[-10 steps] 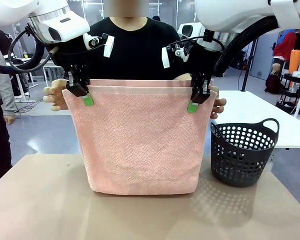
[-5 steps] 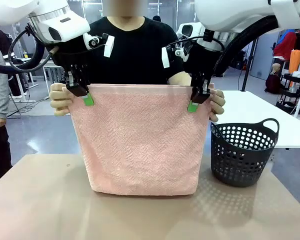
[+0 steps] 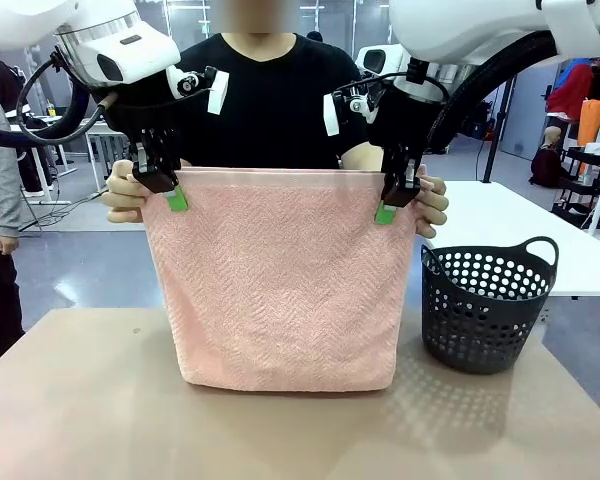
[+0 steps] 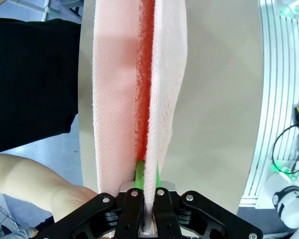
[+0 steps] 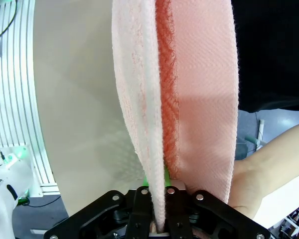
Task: Fold the towel.
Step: Release the end of the 100 cm Hotel Towel you were holding and grab the top end of the folded side.
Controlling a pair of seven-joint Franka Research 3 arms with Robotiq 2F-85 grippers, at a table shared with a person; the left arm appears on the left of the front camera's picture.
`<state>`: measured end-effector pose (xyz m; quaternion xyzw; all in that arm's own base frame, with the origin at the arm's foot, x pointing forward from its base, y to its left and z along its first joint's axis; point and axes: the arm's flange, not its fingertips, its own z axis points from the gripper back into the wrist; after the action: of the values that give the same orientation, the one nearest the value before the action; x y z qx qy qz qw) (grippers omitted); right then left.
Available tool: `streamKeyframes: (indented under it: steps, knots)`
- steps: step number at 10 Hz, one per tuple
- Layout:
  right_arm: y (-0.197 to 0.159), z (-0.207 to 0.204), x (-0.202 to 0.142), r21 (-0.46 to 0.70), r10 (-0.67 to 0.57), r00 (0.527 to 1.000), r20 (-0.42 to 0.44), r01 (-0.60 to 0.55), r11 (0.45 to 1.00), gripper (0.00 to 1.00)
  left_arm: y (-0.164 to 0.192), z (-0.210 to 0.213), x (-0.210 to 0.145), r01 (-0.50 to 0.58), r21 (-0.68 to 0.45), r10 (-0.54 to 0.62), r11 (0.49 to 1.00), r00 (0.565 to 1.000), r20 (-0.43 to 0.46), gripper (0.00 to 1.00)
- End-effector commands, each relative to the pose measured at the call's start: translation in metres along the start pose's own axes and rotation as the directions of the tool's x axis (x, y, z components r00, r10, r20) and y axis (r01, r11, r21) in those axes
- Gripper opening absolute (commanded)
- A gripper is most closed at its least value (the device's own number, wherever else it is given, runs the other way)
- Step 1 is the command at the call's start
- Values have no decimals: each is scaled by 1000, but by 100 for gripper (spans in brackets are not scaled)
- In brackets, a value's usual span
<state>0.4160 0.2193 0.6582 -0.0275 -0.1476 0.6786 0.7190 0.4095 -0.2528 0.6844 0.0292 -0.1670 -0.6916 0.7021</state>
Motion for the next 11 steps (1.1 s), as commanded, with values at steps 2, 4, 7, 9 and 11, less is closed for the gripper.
streamKeyframes:
  steps: [2, 4, 7, 9, 11]
  knots:
    - [0, 0, 0, -2, 0, 1000, -2, 0, 1000, 0, 2, 2, -2, 13, 9, -13, 1000, 1000, -13, 0]
    - [0, 0, 0, -2, 0, 1000, -2, 0, 1000, 0, 2, 2, -2, 13, 9, -13, 1000, 1000, -13, 0]
    - [1, -1, -2, -8, 1, 1000, -12, -2, 1000, 37, 0, 2, -2, 2, 16, -2, 1000, 1000, 19, 55]
    - [0, 8, -3, -31, -1, 1000, -15, 0, 1000, 40, -3, 12, -2, -11, 79, 11, 997, 1000, 2, 92]
    - [4, 33, -5, -106, 11, 1000, 0, -11, 994, 75, -9, 33, 0, 7, 178, -5, 984, 1000, -14, 100]
